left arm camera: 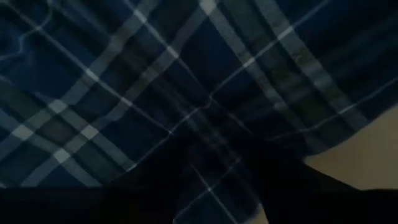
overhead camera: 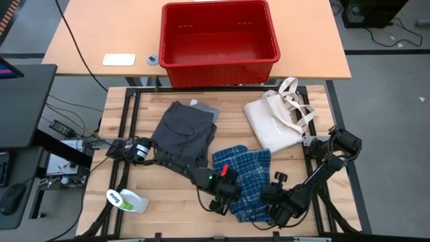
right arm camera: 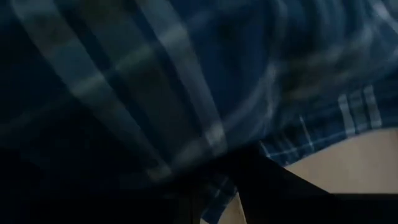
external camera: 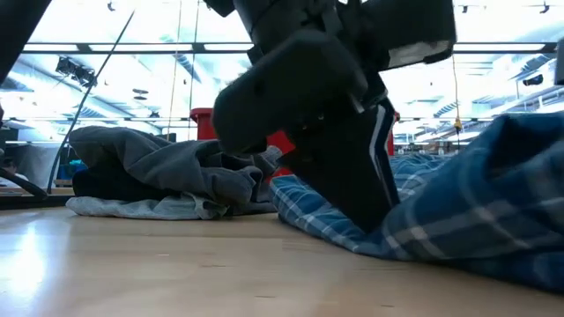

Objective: Fold Laundry from Bin
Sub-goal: Remove the blue short from the laundry organizer

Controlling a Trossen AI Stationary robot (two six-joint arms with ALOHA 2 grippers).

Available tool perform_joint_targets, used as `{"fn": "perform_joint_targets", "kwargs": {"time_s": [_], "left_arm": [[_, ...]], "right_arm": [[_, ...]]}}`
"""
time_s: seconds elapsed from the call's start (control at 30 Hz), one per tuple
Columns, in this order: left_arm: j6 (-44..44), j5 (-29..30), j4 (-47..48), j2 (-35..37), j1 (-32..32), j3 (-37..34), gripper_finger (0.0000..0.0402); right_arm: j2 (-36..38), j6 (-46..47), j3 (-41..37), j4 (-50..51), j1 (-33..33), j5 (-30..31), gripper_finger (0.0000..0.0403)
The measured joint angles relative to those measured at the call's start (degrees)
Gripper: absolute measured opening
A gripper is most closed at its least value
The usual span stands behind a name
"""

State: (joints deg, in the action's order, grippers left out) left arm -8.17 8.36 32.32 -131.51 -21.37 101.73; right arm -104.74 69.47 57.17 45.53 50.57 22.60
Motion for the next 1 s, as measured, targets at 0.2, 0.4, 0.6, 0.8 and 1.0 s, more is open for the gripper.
{"fn": "perform_joint_targets", "kwargs": {"time_s": [0.2,0.4,0.6,0.8,1.0], "left_arm": [[-0.22,0.44,-4.81,-0.28,-1.54,-0.10,0.0177],[-1.12,1.00,-10.06,-0.98,-2.63,-0.17,0.0168],[-2.99,3.12,-10.53,-0.29,-4.12,-0.17,0.0155],[-3.20,6.21,-9.55,1.62,-6.13,-0.17,0.0153],[-4.01,11.00,-9.84,3.13,-7.90,-0.17,0.0153]], "right_arm": [[-0.06,-7.78,-0.35,-11.38,-2.78,0.53,0.0093],[-0.38,-16.42,-0.49,-23.60,-3.90,-0.50,0.0093],[-0.41,-19.89,-0.10,-26.57,-3.77,1.05,0.0090],[-0.30,-23.49,3.15,-26.26,-0.50,8.64,0.0076],[-0.17,-26.48,5.25,-26.85,2.28,14.86,0.0063]]}}
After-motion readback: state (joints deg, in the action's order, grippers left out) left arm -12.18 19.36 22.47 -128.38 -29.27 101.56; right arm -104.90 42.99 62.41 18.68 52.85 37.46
